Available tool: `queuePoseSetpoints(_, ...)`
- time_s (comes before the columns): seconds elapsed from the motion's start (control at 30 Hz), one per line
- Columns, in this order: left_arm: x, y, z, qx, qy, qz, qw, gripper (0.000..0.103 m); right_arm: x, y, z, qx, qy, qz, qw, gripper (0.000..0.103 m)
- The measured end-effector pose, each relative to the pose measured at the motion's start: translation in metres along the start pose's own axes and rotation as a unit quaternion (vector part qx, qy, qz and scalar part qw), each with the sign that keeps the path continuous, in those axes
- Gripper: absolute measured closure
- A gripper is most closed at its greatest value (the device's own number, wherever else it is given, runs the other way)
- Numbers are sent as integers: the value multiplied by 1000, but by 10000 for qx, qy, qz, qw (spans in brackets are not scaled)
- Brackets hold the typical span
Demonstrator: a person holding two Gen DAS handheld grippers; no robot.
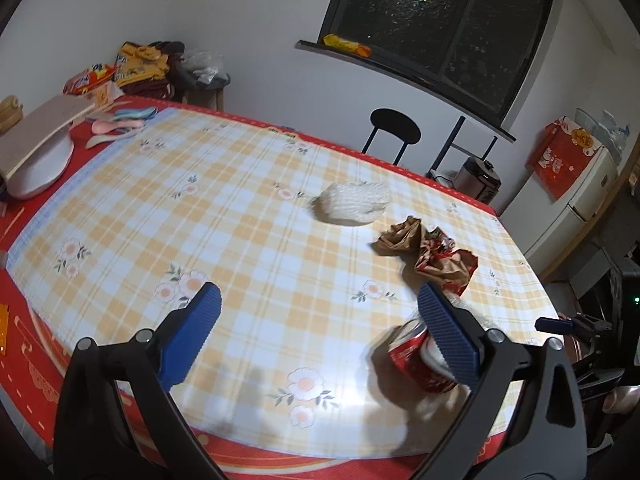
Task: Collect trash
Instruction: 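Bring both open tools back over the table, then grasp the clear plastic box with the right tool while the left tool grasps the white round lid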
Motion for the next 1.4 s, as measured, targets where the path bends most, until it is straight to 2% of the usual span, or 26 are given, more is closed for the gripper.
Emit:
queuePoseSetpoints(0.37, -8, 3, 20, 22, 242, 279, 9993, 6, -32, 23, -6, 283, 432, 388, 9979, 5)
queuePoseSetpoints(0.53, -10, -1, 25, 13, 318, 437, 9985, 6, -41, 21, -5, 52, 627, 271, 9977, 6)
queuePoseSetpoints(0.67, -11, -4, 26, 0, 347, 494, 9982, 6, -45, 12, -5, -268, 744, 172, 9967, 11)
queuePoseSetpoints(0.93, -15, -12, 33, 19, 449, 601, 9972, 6, -52, 10, -4, -217, 790, 392, 9959, 11)
queuePoseSetpoints(1.07, -17, -18, 36, -1, 492, 654, 9966, 6, -49, 9, -8, -120, 723, 476, 9962, 26)
queuePoseSetpoints(1.3, -19, -28, 34, -11, 484, 762, 9959, 6, -16, -8, -26, -552, 334, 187, 9977, 34)
queuePoseSetpoints(1.37, -22, -33, 33, -25, 508, 841, 9952, 6, -6, -17, -30, -727, 215, 104, 9971, 46)
queuePoseSetpoints(1.4, -23, -36, 33, -35, 526, 877, 9948, 6, 0, -22, -31, -819, 145, 65, 9965, 47)
Point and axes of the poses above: each gripper's, at about its wrist camera, not at the fingertips, and x roughly against the way its jaws point, y to its left, z to its underside, the point moved 7 cm from there along -x, roughly the way its jaws point, and after that the axes turned 12 degrees about z, right-handed, at the moved point
